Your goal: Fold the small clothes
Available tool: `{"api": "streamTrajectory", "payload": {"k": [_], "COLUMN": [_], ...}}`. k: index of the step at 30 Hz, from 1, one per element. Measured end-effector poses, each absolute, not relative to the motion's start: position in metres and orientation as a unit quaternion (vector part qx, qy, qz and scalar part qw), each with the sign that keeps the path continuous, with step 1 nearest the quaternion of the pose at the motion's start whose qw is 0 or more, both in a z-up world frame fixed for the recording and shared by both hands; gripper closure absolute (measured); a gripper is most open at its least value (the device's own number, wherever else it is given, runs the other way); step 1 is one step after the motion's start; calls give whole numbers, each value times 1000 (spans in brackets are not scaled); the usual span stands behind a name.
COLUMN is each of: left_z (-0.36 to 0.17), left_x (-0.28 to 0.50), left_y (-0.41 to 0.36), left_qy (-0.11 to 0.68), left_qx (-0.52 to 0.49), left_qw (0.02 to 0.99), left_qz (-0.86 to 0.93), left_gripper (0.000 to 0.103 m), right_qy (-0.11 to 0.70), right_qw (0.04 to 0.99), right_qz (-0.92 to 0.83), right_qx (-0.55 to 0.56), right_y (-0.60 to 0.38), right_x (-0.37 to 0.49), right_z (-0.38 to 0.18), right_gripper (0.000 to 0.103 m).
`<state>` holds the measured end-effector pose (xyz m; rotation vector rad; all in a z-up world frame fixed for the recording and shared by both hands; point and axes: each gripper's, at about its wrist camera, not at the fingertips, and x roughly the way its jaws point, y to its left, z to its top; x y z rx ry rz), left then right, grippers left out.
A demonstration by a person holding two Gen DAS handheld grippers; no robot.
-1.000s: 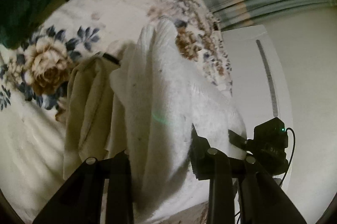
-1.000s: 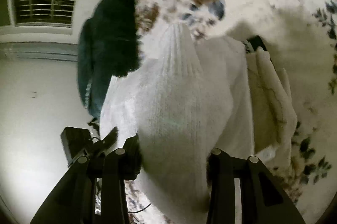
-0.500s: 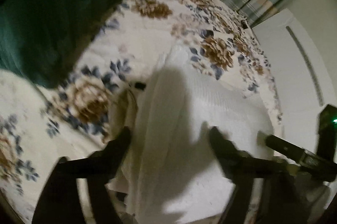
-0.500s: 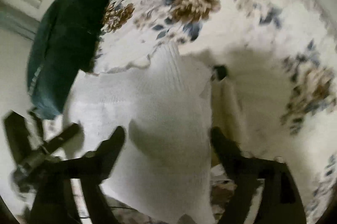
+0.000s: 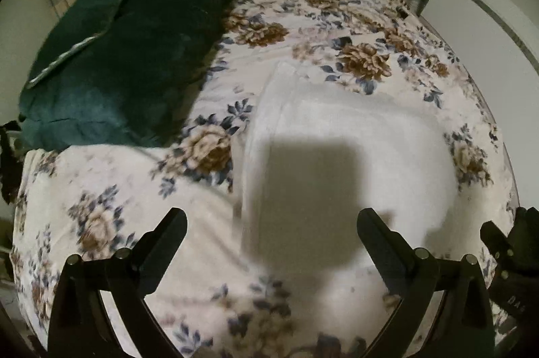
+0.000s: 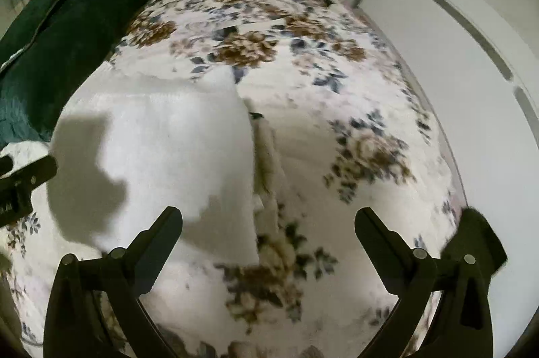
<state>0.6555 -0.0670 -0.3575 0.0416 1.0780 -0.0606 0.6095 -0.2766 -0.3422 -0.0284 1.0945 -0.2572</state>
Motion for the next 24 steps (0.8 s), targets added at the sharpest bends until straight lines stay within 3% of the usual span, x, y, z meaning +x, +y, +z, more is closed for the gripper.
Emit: {"api": "streamTrajectory", "payload": {"k": [24], "left_z": [-87], "left_x": [367], "left_y": [-56], "left_qy": [379], "left_qx": [17], "left_qw": [924], "left_qz": [-49], "left_gripper": [0], "right_qy": [362], "right_qw": [922], "right_qz": [-132], "right_qx": [-18], "right_y": [-237], "right_x": [298], "right_z": [-28], "right_gripper": [0]}}
